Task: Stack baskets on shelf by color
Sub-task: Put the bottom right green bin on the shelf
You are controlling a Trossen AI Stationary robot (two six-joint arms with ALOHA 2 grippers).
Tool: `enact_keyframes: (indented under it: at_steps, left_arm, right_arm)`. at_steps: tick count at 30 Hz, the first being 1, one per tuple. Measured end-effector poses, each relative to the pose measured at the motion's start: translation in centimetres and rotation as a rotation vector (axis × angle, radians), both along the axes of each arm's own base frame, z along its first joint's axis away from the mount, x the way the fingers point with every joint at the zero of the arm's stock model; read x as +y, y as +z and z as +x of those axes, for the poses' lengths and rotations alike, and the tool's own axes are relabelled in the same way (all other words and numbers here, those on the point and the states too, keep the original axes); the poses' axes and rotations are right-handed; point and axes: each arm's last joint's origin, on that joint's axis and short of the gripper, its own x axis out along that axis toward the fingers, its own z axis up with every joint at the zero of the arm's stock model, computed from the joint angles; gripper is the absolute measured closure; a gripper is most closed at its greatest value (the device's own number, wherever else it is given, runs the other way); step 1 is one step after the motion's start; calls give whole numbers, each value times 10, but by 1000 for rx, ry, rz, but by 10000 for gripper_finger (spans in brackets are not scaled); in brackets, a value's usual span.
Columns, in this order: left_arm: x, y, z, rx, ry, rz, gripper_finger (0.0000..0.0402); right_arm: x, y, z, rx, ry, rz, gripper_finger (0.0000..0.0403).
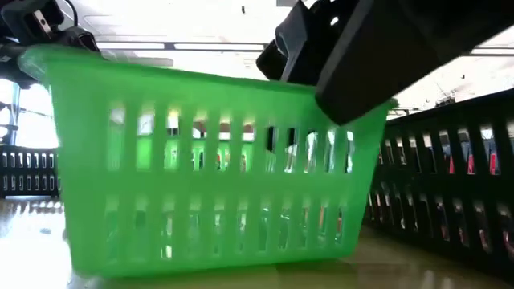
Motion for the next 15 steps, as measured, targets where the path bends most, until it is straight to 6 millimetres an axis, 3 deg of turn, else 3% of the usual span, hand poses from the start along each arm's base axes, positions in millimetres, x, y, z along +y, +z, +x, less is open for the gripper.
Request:
enact_keyframes:
  at_steps: [11, 15]
  left_arm:
    - [0, -1, 0, 5, 0, 0, 245]
    - [0, -1, 0, 5, 0, 0, 245]
  right_arm:
    - [-1, 5, 2, 29, 1, -23, 373]
    - [0, 0, 3, 49, 17, -21, 383]
